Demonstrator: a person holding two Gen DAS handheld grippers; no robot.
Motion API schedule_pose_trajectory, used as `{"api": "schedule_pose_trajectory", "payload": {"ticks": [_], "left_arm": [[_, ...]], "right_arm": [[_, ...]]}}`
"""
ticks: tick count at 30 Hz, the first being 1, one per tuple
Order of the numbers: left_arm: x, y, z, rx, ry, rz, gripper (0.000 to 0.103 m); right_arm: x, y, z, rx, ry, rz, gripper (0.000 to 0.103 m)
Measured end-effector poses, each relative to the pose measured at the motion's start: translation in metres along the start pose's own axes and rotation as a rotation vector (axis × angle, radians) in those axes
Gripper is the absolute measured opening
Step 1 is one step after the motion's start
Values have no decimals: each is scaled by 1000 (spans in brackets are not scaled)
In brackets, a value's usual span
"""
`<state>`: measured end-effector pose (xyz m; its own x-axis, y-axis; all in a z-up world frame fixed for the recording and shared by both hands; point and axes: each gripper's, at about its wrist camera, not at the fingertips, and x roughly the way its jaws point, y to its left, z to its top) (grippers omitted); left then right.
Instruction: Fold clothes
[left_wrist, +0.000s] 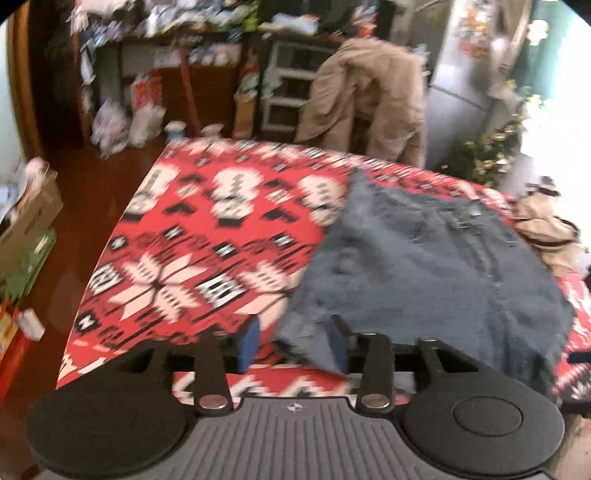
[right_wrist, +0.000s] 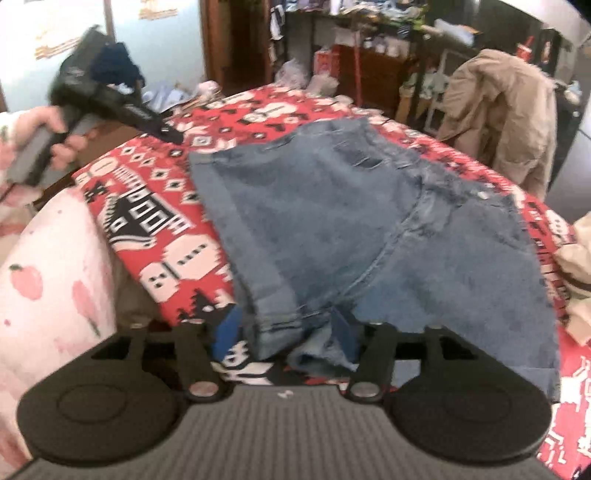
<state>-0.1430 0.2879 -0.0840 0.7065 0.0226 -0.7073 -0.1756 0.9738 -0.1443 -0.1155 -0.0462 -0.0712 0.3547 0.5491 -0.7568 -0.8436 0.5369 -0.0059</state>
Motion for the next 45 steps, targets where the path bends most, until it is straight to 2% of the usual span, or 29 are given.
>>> {"api": "schedule_pose_trajectory", "payload": {"ticks": [2, 4, 6, 8, 10, 13, 17, 18, 19, 20, 21, 22, 23, 28, 33, 36, 41, 43, 45], "left_arm": [[-10, -22, -3, 30, -13, -56, 46], [-16, -48, -9, 60, -11, -139, 46], [-14, -70, -19, 46, 23, -234, 44], [-7, -90, -30, 19, 80, -329, 42], [0, -106, -39, -2, 122, -384, 41], [12, -126, -51, 9, 164, -394, 36], [22, -140, -66, 3, 192, -395, 34], [24, -143, -69, 1, 197, -397, 34], [26, -146, -73, -3, 203, -398, 33], [29, -147, -76, -13, 211, -406, 32], [30, -148, -78, -13, 211, -408, 29], [29, -150, -78, -13, 206, -404, 27], [29, -151, -79, -13, 201, -399, 27], [31, -158, -83, -20, 199, -406, 27], [34, -169, -85, 9, 176, -386, 27], [35, -175, -87, 37, 157, -366, 26], [37, -178, -90, 79, 161, -351, 22], [37, -178, -91, 81, 163, -351, 22], [39, -179, -91, 83, 163, -348, 22]], "right_arm": [[-4, -9, 1, 41, -11, -3, 82], [-9, -15, -3, 55, -36, -29, 92], [-14, -18, -11, 40, -62, -48, 100], [-17, -22, -19, 34, -66, -19, 102], [-19, -27, -27, 46, -63, 21, 102], [-22, -36, -40, 107, -86, 35, 102], [-26, -32, -50, 92, -112, -5, 102], [-25, -32, -52, 98, -109, 17, 100], [-23, -32, -53, 104, -91, 48, 90], [-19, -33, -54, 120, -67, 75, 72], [-14, -35, -54, 144, -48, 95, 61], [-10, -37, -55, 166, -40, 100, 39], [-5, -38, -56, 186, -34, 102, 29], [7, -47, -51, 294, -46, 131, 29], [24, -59, -54, 394, 2, 174, 34], [26, -58, -56, 405, -26, 166, 34], [40, -59, -54, 431, 12, 176, 33], [41, -63, -57, 474, -7, 169, 31], [42, -59, -55, 435, -11, 147, 27]]}}
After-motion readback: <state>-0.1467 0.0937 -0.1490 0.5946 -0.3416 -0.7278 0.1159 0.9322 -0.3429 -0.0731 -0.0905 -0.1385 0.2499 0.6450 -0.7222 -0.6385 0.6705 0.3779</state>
